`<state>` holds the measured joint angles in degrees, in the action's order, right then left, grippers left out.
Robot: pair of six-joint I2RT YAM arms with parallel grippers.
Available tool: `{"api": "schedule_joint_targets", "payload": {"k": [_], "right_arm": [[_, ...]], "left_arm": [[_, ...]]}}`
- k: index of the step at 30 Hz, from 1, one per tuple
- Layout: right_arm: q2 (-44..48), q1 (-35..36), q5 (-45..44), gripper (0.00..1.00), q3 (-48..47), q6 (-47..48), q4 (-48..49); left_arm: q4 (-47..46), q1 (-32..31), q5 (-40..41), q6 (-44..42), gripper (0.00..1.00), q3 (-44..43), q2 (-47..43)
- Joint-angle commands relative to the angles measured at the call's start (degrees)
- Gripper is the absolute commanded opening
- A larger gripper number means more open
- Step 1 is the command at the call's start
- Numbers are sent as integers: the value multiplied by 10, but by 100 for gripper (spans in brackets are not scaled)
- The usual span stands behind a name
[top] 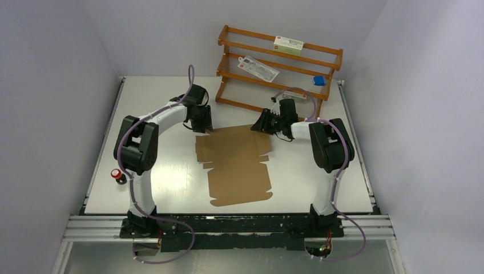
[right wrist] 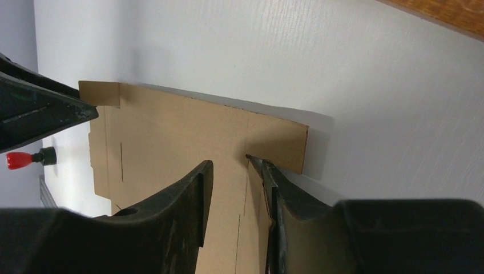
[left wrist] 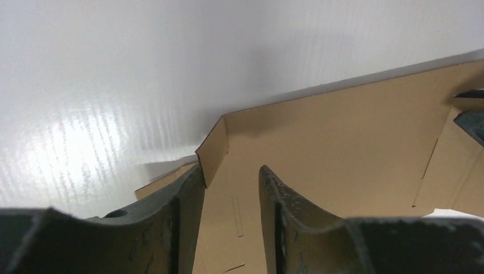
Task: Fold the paper box
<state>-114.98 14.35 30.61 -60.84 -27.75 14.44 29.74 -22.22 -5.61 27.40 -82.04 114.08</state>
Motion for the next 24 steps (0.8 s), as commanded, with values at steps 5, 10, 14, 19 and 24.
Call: {"api": "schedule_joint_targets", "payload": {"k": [5, 10, 14, 19, 24], "right_arm": [[5, 5, -17, 43, 9, 17, -53], [9, 4, -29, 49, 9, 19, -55], [11, -4, -34, 51, 6, 20, -61], [11, -19, -31, 53, 13, 12, -55], [5, -34, -19, 53, 11, 4, -48]], "left_arm": [[10, 14, 21, -10, 46, 10, -26], [21, 15, 17, -15, 43, -25, 8], [19, 21, 26, -16, 39, -24, 19], [2, 30, 10, -13, 28, -10, 22], [-4, 32, -8, -17, 16, -4, 26]]}}
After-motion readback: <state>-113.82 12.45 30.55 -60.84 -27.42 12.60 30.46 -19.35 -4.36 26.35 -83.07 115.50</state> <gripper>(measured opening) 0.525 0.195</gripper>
